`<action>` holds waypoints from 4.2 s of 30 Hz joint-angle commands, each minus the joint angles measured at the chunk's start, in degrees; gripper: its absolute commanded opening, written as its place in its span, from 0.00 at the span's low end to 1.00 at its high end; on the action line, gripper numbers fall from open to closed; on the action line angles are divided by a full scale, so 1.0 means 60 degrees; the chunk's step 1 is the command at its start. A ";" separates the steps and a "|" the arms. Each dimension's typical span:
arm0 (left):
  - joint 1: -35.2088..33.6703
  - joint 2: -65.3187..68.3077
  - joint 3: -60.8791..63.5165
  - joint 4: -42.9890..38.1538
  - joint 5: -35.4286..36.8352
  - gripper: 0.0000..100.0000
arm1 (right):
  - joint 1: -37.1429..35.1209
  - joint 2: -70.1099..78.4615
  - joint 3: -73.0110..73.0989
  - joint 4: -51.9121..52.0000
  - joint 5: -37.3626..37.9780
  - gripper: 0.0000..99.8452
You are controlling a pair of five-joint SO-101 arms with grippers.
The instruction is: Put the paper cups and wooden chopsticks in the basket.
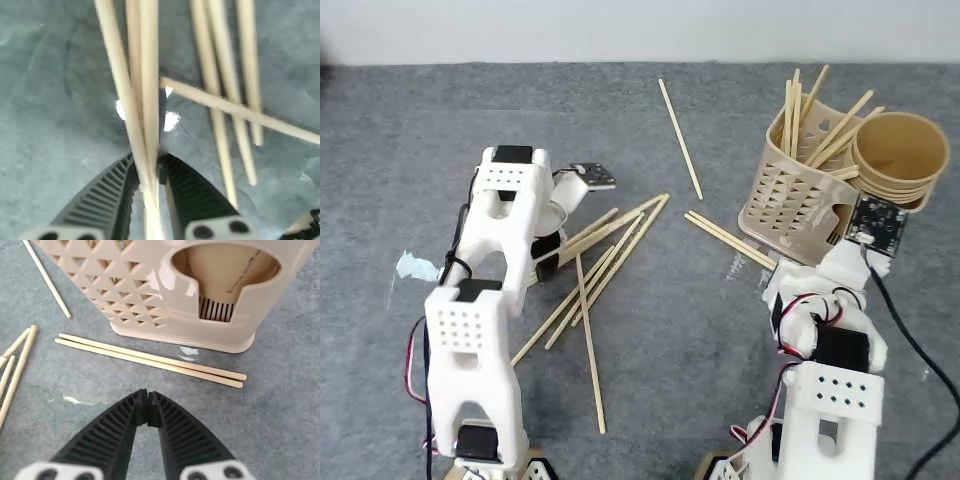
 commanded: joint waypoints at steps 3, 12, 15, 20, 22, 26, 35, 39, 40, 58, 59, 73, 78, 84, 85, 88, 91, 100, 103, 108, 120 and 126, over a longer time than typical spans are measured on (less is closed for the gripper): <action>0.0381 -0.1890 0.1121 0.0249 -0.0029 0.01 | -0.0037 -0.0183 -0.0088 -0.0198 -0.0029 0.01; 0.0454 -0.2755 0.1282 0.0249 0.0147 0.01 | -0.0037 -0.0183 -0.0088 -0.0198 -0.0029 0.01; 0.0484 -0.3223 0.1253 0.0249 0.0630 0.01 | -0.0037 -0.0183 -0.0088 -0.0198 -0.0029 0.01; 0.0894 -0.4410 0.1253 0.0234 0.0996 0.01 | -0.0037 -0.0183 -0.0088 -0.0183 -0.0029 0.01; 0.1172 -0.4996 0.1253 0.0234 0.1216 0.01 | -0.0022 -0.0183 -0.0088 -0.0183 -0.0029 0.01; 0.1890 -0.6110 0.1253 0.0190 0.1495 0.01 | 0.0022 -0.0183 -0.0088 -0.0183 -0.0029 0.01; 0.3355 -0.7414 0.1253 -0.1524 0.3150 0.01 | 0.0051 -0.0183 -0.0088 -0.0183 -0.0029 0.01; 0.3766 -0.7590 0.0755 -0.2271 0.3956 0.01 | 0.0051 -0.0183 -0.0088 -0.0183 -0.0029 0.01; 0.3824 -0.7590 0.0505 -0.2447 0.4190 0.01 | 0.0051 -0.0183 -0.0088 -0.0183 -0.0029 0.01; 0.5377 -0.6989 -0.1282 -0.8557 0.7062 0.01 | 0.1194 -0.0183 -0.0103 -0.0886 -0.0088 0.01; 0.5407 -0.6828 -0.1267 -0.8982 0.7223 0.01 | 0.1194 -0.0183 -0.0117 -0.0886 -0.0088 0.01; 0.6403 -0.4586 -0.1326 -1.2879 0.7956 0.01 | 0.1194 -0.0183 -0.0117 -0.0886 -0.0088 0.01; 0.6403 -0.3663 -0.1341 -1.3700 0.7956 0.01 | 0.1194 -0.0183 -0.0117 -0.0886 -0.0088 0.01; 0.6388 -0.2930 -0.1341 -1.3993 0.7985 0.01 | 0.1194 -0.0183 -0.0117 -0.0886 -0.0088 0.01; 0.6388 -0.2842 -0.1341 -1.3993 0.7985 0.01 | 0.1194 -0.0183 -0.0117 -0.0886 -0.0088 0.01; 0.6388 -0.2637 -0.1282 -1.3934 0.8000 0.02 | 0.1194 -0.0183 -0.0117 -0.0886 -0.0088 0.01; 0.6388 -0.2535 -0.1326 -1.3465 0.8000 0.06 | 0.1194 -0.0183 -0.0088 -0.0872 -0.0059 0.01; 0.6344 -0.4103 -0.2381 -0.9656 0.8733 0.17 | 0.1121 -0.0183 -0.0073 -0.0828 -0.0029 0.01; 0.6168 -0.4645 -0.2674 -0.8337 0.8689 0.18 | 0.1121 -0.0183 -0.0073 -0.0799 -0.0029 0.01; 0.5670 -0.5846 -0.2982 -0.6579 0.8674 0.18 | 0.0623 -0.0183 -0.0073 -0.0652 -0.0029 0.01; 0.3238 -0.8996 -0.2938 -0.1729 0.7839 0.18 | -0.1546 0.0271 -0.1187 0.1692 0.0703 0.04; 0.1538 -0.9568 -0.2938 -0.0366 0.7619 0.18 | -0.2806 0.1824 -0.2154 0.1853 0.0630 0.04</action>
